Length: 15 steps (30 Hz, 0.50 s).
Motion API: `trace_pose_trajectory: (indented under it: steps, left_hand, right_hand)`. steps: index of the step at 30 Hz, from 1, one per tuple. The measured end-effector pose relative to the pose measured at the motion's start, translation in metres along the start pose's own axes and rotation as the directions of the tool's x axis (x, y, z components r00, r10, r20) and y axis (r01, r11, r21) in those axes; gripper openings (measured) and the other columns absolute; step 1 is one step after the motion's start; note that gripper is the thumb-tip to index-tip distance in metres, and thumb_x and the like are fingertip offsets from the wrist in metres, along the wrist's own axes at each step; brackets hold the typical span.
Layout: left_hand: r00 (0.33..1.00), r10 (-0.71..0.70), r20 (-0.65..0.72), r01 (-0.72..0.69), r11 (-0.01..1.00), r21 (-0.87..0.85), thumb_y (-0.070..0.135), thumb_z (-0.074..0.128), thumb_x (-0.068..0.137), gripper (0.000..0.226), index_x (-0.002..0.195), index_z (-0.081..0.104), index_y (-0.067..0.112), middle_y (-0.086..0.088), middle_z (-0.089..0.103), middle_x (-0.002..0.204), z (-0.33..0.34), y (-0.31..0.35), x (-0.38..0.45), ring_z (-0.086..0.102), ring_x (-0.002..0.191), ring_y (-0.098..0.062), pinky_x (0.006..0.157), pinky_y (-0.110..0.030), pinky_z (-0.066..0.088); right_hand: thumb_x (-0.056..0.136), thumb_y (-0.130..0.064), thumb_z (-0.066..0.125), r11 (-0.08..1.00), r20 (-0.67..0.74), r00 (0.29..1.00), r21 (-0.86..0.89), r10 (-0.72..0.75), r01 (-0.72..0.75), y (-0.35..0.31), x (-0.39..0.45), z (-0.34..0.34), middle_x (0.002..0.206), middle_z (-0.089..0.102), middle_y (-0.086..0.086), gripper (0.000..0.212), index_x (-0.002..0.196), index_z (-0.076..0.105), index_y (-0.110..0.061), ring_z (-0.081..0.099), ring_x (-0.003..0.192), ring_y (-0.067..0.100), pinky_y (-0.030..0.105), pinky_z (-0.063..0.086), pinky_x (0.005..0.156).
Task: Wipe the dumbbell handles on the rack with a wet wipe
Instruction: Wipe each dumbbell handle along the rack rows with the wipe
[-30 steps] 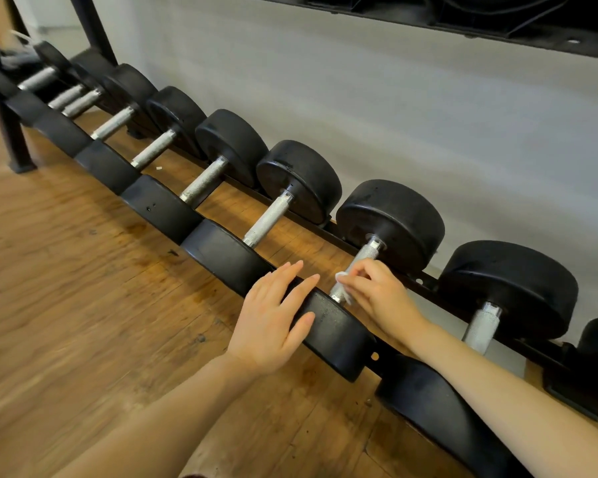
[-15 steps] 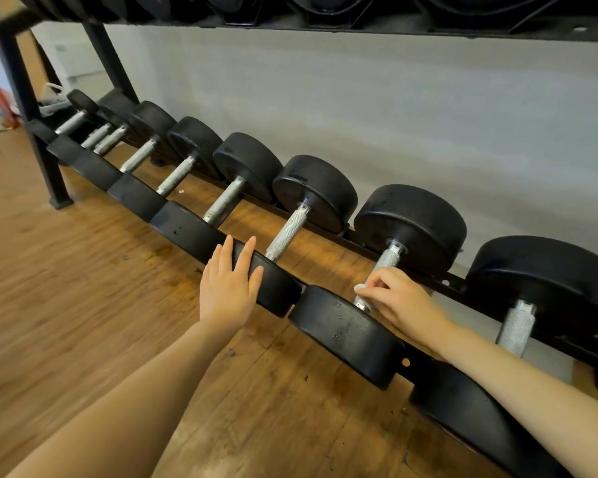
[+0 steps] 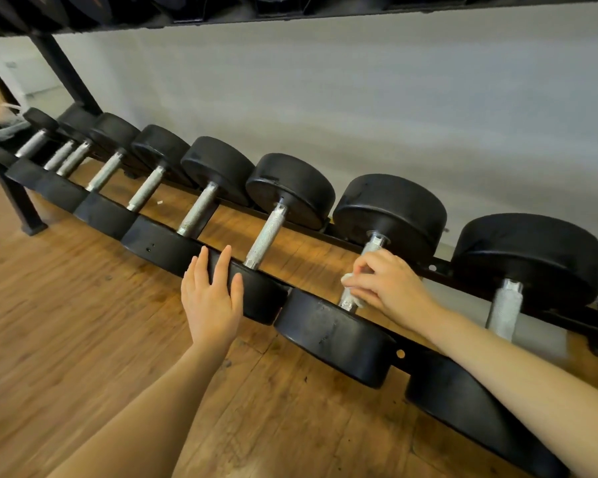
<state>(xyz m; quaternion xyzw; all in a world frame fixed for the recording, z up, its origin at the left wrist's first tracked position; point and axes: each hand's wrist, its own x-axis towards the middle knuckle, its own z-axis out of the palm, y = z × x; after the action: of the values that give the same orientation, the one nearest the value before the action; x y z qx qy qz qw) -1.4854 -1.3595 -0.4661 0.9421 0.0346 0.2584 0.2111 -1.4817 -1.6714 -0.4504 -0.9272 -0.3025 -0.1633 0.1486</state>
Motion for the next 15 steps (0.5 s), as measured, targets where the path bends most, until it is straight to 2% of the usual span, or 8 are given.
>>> trace_pose_trajectory:
  steps: [3,7,11,15]
  left_hand:
    - [0.999,0.008,-0.033,-0.009,1.0,-0.026,0.038,0.038,0.099,0.05,0.145,0.048,0.02,-0.016,0.036,0.154,0.004,-0.0009,0.0013,0.03,0.143,-0.036,0.115,-0.056,0.026]
    - [0.997,0.029,-0.073,-0.031,0.999,-0.035,0.04,0.037,0.099,0.051,0.144,0.05,0.019,-0.016,0.039,0.153,0.0076,-0.004,0.0021,0.033,0.141,-0.036,0.114,-0.055,0.027]
    - [0.995,0.035,-0.096,-0.039,0.998,-0.045,0.042,0.035,0.099,0.052,0.143,0.05,0.019,-0.015,0.039,0.152,0.0099,-0.0057,0.002,0.033,0.141,-0.035,0.114,-0.053,0.026]
    - [0.992,0.056,-0.114,-0.061,0.997,-0.042,0.041,0.035,0.099,0.052,0.143,0.05,0.018,-0.016,0.04,0.151,0.0114,-0.0079,0.0021,0.034,0.14,-0.035,0.114,-0.053,0.026]
  right_hand:
    - [0.089,-0.029,0.063,0.994,-0.043,0.994,-0.04,-0.099,0.097,-0.0037,0.0016,-0.0008,0.1,0.057,-0.002,0.016,0.101,0.071,-0.022,0.052,0.095,0.018,0.035,0.047,0.075]
    - [0.088,-0.025,0.07,0.968,0.009,0.968,-0.037,-0.249,0.249,-0.0086,0.0017,0.003,0.098,0.06,-0.002,0.016,0.102,0.074,-0.02,0.055,0.095,0.017,0.034,0.048,0.078]
    - [0.093,-0.035,0.06,0.975,-0.003,0.976,-0.02,-0.219,0.219,-0.0014,0.0014,0.0004,0.108,0.061,-0.007,0.021,0.109,0.072,-0.026,0.051,0.108,0.013,0.034,0.042,0.093]
    - [0.091,-0.025,0.066,0.97,0.041,0.97,-0.024,-0.24,0.241,0.0005,-0.0069,-0.0027,0.117,0.06,-0.003,0.028,0.118,0.068,-0.023,0.049,0.113,0.015,0.033,0.042,0.093]
